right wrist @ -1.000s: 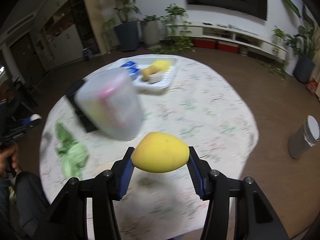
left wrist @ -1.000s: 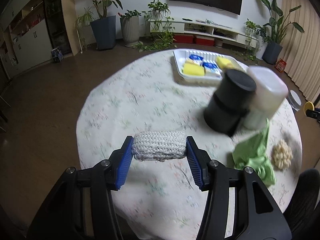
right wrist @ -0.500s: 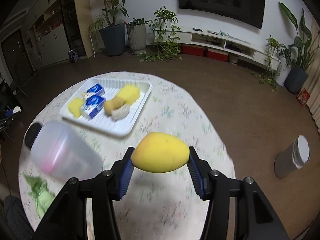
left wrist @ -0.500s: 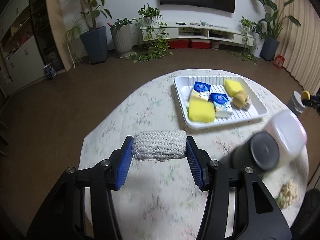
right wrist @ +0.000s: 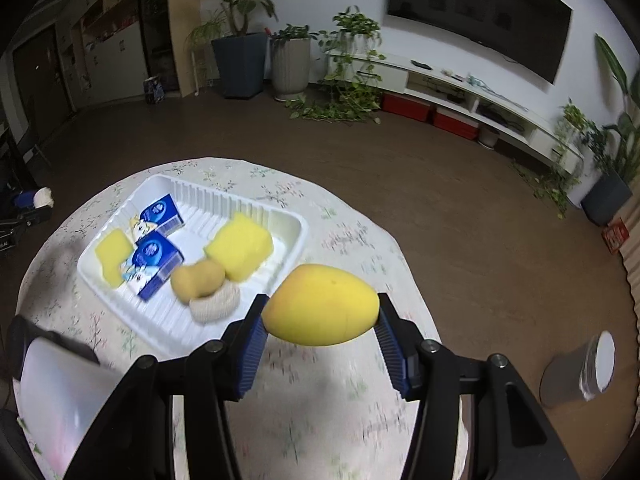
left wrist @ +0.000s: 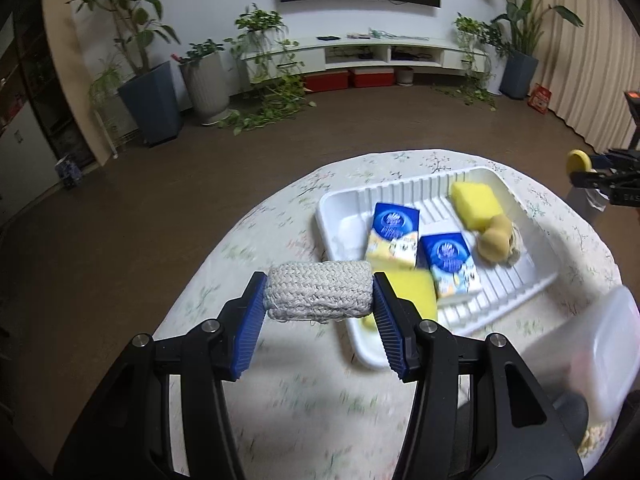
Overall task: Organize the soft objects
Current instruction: 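Lift the scrubber and egg sponge and carry both over the white tray, then lower both items into the tray and open both tools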
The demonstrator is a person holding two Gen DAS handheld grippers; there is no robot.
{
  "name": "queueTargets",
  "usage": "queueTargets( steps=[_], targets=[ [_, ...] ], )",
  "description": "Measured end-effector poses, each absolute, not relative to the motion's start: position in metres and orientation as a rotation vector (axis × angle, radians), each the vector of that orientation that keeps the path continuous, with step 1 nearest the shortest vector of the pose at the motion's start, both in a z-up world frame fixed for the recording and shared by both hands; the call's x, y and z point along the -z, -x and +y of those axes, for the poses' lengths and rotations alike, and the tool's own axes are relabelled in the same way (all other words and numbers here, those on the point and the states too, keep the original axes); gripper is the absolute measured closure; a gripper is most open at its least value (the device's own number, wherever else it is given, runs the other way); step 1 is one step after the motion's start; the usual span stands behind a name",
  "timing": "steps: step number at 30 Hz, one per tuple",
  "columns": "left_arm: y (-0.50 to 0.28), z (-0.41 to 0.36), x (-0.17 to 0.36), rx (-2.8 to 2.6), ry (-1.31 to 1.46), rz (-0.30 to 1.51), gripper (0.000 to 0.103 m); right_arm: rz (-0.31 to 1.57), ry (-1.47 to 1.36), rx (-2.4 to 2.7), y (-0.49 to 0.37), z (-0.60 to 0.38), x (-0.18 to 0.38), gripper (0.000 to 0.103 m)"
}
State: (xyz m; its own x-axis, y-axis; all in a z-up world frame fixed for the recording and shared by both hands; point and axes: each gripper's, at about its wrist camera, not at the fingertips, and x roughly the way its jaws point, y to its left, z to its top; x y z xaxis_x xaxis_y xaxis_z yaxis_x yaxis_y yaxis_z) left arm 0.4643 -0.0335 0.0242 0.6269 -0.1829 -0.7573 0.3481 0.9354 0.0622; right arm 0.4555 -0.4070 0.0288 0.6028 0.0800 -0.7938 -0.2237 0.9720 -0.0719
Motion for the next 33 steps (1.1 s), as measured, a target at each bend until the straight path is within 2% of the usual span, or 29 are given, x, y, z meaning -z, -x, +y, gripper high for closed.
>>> queueTargets(
  steps=[8, 18, 33],
  targets=[
    [-0.507, -0.077, -0.003, 0.383, -0.275, 0.865, 0.054, 0.905, 0.284, -0.285, -0.508, -0.362, -0.016, 0.048],
    [-0.534, -0.118, 0.018, 0.463, -0.345, 0.857, 0.054, 0.935, 0.407, -0.438, -0.543, -0.297, 0.025, 0.047],
    [-0.544, -0.131, 0.047, 0.478, -0.353, 0.88, 0.051, 0.962, 0.486, -0.494, -0.559, -0.257, 0.061, 0.044]
  ],
)
